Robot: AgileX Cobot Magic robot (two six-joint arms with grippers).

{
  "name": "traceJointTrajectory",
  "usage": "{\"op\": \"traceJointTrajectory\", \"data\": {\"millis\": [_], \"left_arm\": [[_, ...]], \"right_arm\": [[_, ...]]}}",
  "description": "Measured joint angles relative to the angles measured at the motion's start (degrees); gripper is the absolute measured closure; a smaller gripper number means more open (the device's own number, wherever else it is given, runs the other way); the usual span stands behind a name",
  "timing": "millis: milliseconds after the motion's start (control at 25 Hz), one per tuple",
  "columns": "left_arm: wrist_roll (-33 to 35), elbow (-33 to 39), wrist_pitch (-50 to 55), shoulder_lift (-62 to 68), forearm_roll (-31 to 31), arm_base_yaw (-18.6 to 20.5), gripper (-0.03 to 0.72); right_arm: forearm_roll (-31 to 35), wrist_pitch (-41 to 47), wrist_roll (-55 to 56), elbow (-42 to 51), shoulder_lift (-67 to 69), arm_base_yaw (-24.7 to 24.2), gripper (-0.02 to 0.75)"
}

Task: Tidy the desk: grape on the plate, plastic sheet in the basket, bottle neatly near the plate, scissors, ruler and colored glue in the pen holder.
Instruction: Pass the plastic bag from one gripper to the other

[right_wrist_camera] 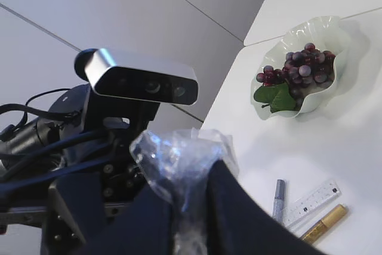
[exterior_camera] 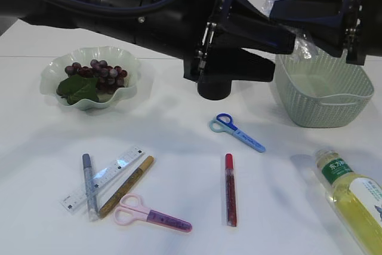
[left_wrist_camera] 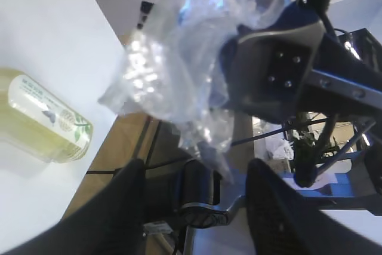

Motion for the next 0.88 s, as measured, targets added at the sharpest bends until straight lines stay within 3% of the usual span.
{"op": "traceJointTrajectory", "data": {"millis": [200, 320, 560, 680, 880], "left_arm": [[-4.29, -0.45, 0.0, 0.0, 8.83, 2.44, 0.287], [-9.76, -2.98, 0.11, 0.0, 21.5, 3.66, 0.287], [-26.43, -13.48, 2.44, 0.0, 52.79, 4.41, 0.287], [-37.13, -18.51, 2.7, 0.0, 64.26, 4.45, 0.287], [-47.42, -22.15, 3.17, 0.0, 75.58, 4.45, 0.297]], "right_arm": [[-1.05, 0.0, 0.0, 0.0, 0.0, 0.0, 0.636], [-2.21, 0.0, 0.0, 0.0, 0.0, 0.0, 0.637], [-3.29, -0.61, 0.0, 0.0, 0.0, 0.0, 0.637], [-5.24, -2.47, 0.54, -0.25, 0.0, 0.0, 0.638], [-9.85, -7.45, 1.88, -1.51, 0.0, 0.0, 0.638]]}}
